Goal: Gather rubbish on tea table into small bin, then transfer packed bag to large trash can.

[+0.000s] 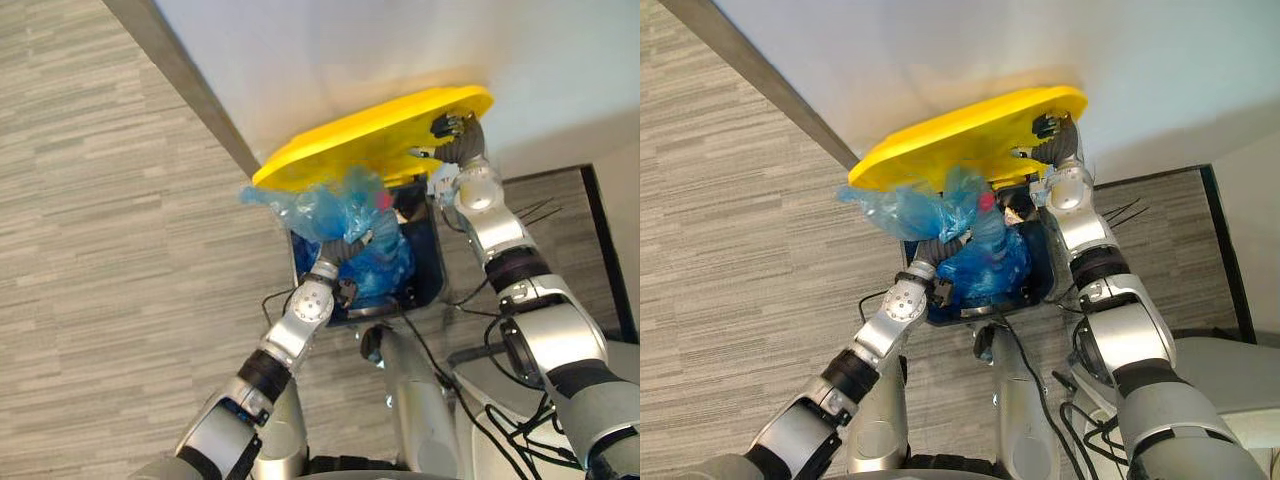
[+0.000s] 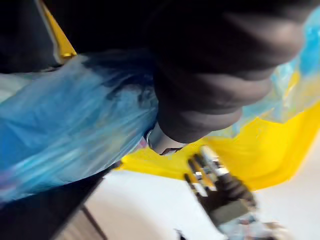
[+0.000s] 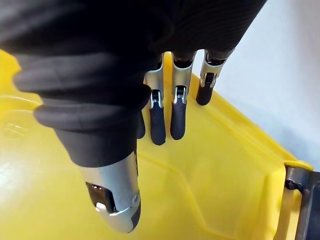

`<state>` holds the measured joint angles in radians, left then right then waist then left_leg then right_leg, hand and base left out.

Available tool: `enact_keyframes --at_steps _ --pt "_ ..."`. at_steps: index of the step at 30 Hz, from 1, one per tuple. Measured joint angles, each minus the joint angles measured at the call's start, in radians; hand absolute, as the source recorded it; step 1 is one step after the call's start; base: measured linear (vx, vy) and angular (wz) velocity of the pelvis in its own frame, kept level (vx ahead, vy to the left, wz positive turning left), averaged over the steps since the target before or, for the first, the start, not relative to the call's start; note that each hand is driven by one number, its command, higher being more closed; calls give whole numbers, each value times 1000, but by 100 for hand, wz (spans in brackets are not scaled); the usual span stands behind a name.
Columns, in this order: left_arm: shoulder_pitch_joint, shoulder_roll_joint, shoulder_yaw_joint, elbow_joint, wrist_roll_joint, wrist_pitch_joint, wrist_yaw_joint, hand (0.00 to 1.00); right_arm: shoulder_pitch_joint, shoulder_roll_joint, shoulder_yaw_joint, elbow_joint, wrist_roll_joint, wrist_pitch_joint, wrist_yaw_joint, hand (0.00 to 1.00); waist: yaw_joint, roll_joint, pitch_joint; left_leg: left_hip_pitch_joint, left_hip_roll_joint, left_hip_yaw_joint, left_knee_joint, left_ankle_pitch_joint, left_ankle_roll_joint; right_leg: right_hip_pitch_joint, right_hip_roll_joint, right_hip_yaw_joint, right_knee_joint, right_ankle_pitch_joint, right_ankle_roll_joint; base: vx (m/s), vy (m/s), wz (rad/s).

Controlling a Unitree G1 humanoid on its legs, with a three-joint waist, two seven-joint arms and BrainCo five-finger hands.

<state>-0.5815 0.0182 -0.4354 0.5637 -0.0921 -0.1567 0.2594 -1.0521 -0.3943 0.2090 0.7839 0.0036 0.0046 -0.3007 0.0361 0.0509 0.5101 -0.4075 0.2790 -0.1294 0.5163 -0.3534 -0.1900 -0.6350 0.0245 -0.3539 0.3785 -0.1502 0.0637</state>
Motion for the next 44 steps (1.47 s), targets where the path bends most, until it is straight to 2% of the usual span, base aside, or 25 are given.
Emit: enact_keyframes --at_steps 1,2,4,5,6,7,8,9,10,11,12,14,20,24,27,30,32,33,34,36,37,39,41,42,44 --pt "-25 -5 11 51 9 9 5 100 -20 0 0 -10 -3 0 0 0 0 -2 11 -9 0 0 1 0 0 -9 6 1 -12 0 1 -87 -82 -24" --pt "-51 -7 13 116 28 26 5 0 -38 -1 0 -26 -5 -1 0 0 0 -6 15 -32 1 -1 8 0 0 -27 13 1 -26 2 3 -105 -96 -32" --pt "-90 -18 11 216 49 45 3 0 -58 -4 2 -46 -5 -5 1 0 0 -15 24 -63 2 -2 13 0 0 -51 19 -1 -46 6 19 -98 -92 -27" --pt "-109 -33 7 268 68 55 2 0 -60 -8 2 -67 -5 -7 1 0 5 -12 28 -86 17 -9 11 -1 1 -74 27 3 -40 -6 65 -64 -107 -14" --pt "-118 -43 6 299 77 63 -3 0 -61 -5 4 -70 -4 -8 0 0 4 -18 34 -96 26 7 29 2 -9 -109 32 44 20 47 -2 -75 -147 16" --pt "-116 -55 7 323 102 72 -15 0 -58 -1 13 -71 -3 -9 0 0 -10 -21 35 -113 19 9 71 13 -40 -115 29 45 16 53 -63 -49 -143 7" --pt "-118 -57 10 330 114 80 -25 0 -59 15 20 -94 -1 -16 4 0 -3 -22 36 -167 7 24 186 6 -26 -128 41 44 -14 51 -58 -87 -128 -4" --pt "-123 -58 14 334 121 86 -33 0 -59 28 24 -109 -1 -19 4 0 -4 -21 36 -192 -15 38 262 -10 7 -132 42 40 -34 48 -7 -59 -76 -61" --pt "-131 -68 20 340 141 91 -41 0 -57 39 27 -133 -1 -19 2 0 15 -14 35 -200 -16 84 287 -30 55 -187 35 70 94 26 24 -39 -39 -17" --pt "-115 -83 41 340 165 93 -45 0 -58 62 28 -136 -1 -21 -2 0 -19 -15 36 -171 -11 113 247 -92 18 -191 27 182 186 48 -65 1 -51 -3" --pt "-122 -88 50 341 179 94 -46 0 -61 71 24 -142 -2 -22 -5 0 -25 -20 38 -176 -9 108 239 -96 5 -198 26 175 183 49 -47 -3 -62 37" --pt "-119 -104 56 350 199 95 -52 0 -52 83 23 -140 -4 -19 -7 0 -20 -25 38 -174 -16 106 221 -80 0 -194 23 172 164 69 -68 -39 -56 9" --pt "-11 -111 141 349 277 111 -52 0 35 154 47 -144 -38 -19 2 0 -17 -26 35 -85 -15 105 169 -58 3 -73 15 140 75 99 -70 -73 8 13" --pt "48 -65 172 348 301 112 -35 0 141 151 46 -147 -75 -20 22 0 -16 -30 28 -31 -20 103 139 -29 5 4 -11 110 42 107 -59 -41 31 28" --pt "119 -1 213 310 296 114 -32 0 285 148 31 -213 -97 -22 36 0 10 -33 26 10 -23 100 168 -31 11 57 -17 109 57 109 -58 -16 79 6" --pt "233 65 265 228 270 111 -13 0 488 167 -7 -283 -122 -29 66 0 14 -43 24 84 -66 111 160 -29 44 123 -53 126 62 114 -43 -34 155 8" --pt "356 129 321 139 259 105 -14 0 649 196 -15 -304 -137 -34 91 0 14 -83 1 135 -105 162 140 -17 75 149 -80 169 42 148 8 -87 205 -29" --pt "383 143 333 121 257 104 -15 0 695 197 -16 -305 -147 -35 99 0 12 -89 -5 140 -109 172 146 -17 82 158 -82 179 25 169 23 -157 201 -46" --pt "451 158 373 81 249 102 -19 0 772 198 -24 -309 -178 -37 114 0 10 -102 -35 136 -93 197 137 -5 115 166 -77 203 -28 218 71 -177 127 -46" --pt "524 168 431 49 225 96 -24 0 885 205 -61 -308 -222 -37 134 0 2 -115 -63 146 -86 222 95 26 130 139 -96 187 192 152 -17 -198 67 -25" --pt "573 175 459 34 208 95 -40 0 972 222 -112 -294 -250 -38 147 0 -2 -122 -86 168 -86 222 44 53 136 157 -108 190 382 80 -41 -194 27 -1" --pt "669 180 489 7 181 95 -60 0 1095 249 -184 -276 -250 -35 164 0 -1 -130 -136 192 -88 220 -25 85 125 241 -128 208 510 14 -37 -102 -43 -6" --pt "756 171 522 -52 170 97 -86 0 1201 261 -252 -272 -248 -35 173 0 2 -143 -180 193 -88 225 -52 103 109 310 -129 213 437 -65 -1 -52 -149 -14" --pt "767 161 532 -57 167 100 -88 0 1221 262 -275 -257 -246 -33 172 0 4 -137 -194 195 -89 227 -68 113 97 325 -119 208 396 -76 9 -44 -153 -21" --pt "805 115 556 -70 160 101 -108 0 1263 269 -333 -221 -236 -27 171 0 12 -132 -268 193 -80 252 -138 151 88 362 -88 192 221 -112 -30 -10 -72 -41"
